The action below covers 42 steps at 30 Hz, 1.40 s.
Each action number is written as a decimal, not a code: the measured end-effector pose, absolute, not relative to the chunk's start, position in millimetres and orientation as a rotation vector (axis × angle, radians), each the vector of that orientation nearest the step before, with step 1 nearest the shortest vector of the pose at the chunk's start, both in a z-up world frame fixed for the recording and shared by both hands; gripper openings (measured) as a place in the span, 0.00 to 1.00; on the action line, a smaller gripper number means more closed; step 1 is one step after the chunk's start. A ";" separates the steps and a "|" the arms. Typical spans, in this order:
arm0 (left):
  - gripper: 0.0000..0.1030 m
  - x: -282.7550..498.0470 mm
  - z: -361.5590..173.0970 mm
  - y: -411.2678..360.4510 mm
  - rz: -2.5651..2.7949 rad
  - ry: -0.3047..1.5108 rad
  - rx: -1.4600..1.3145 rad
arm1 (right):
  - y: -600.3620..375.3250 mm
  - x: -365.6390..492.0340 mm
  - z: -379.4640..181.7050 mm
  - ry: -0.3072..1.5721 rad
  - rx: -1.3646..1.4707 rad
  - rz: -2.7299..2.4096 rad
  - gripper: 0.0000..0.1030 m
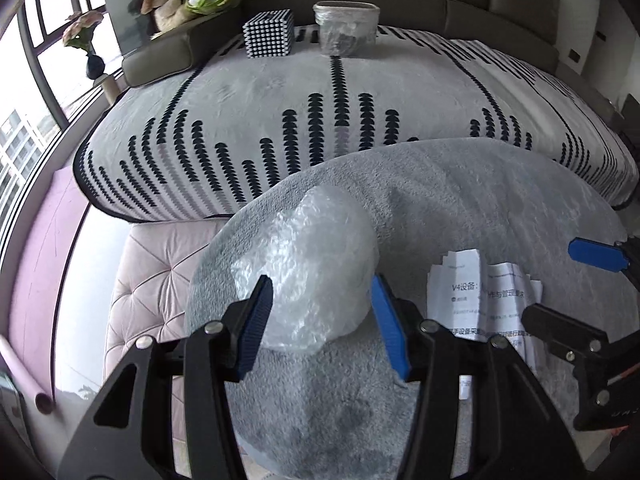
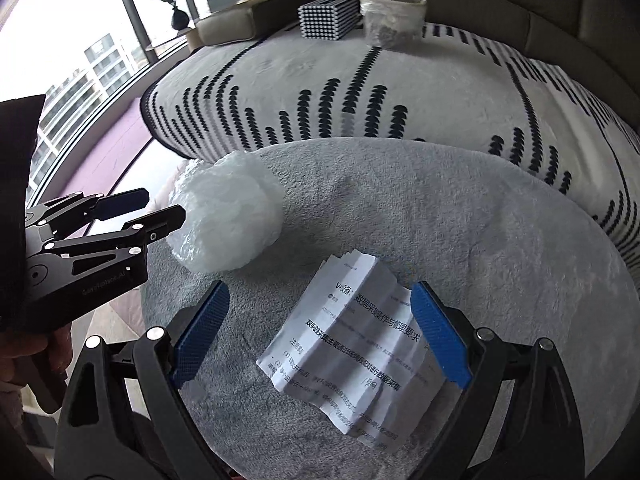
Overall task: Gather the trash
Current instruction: 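Move both tools back over the table toward the bubble wrap and papers, then grasp the clear bubble wrap with the left tool while the right tool grasps the printed papers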
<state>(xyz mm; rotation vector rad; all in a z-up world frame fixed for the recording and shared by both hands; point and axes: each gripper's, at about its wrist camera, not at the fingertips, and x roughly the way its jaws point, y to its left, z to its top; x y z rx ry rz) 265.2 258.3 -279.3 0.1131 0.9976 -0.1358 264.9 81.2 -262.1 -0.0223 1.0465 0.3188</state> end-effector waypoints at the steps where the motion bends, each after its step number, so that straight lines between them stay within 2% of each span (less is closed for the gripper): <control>1: 0.50 270.3 -281.4 260.0 -0.161 1.000 0.131 | 82.6 263.7 -263.6 1.049 -0.008 0.292 0.86; 15: 0.50 299.9 -317.5 269.4 -0.362 1.039 0.315 | 103.5 257.2 -302.9 1.094 0.161 0.048 0.86; 16: 0.47 298.0 -319.7 268.7 -0.371 1.035 0.321 | 104.4 256.6 -304.0 1.097 0.163 0.041 0.86; 17: 0.36 296.2 -320.8 267.7 -0.376 1.027 0.329 | 104.7 255.8 -305.3 1.098 0.163 0.033 0.86; 20: 0.23 292.4 -319.6 266.4 -0.389 1.009 0.330 | 104.9 252.9 -307.3 1.098 0.149 0.016 0.86; 24: 0.19 288.2 -308.5 266.4 -0.402 0.980 0.293 | 101.7 250.5 -307.1 1.099 0.133 -0.006 0.86; 34: 0.18 271.7 -287.8 259.3 -0.414 0.944 0.226 | 104.6 248.2 -341.0 1.153 0.120 -0.070 0.85; 39: 0.18 268.9 -294.4 259.5 -0.400 0.960 0.221 | 108.8 248.9 -371.4 1.203 0.104 -0.093 0.74; 41: 0.18 268.0 -296.1 259.7 -0.395 0.964 0.223 | 107.6 249.0 -383.9 1.230 0.094 -0.111 0.59; 42: 0.18 267.5 -296.5 259.7 -0.393 0.966 0.224 | 106.2 248.7 -389.2 1.246 0.096 -0.112 0.55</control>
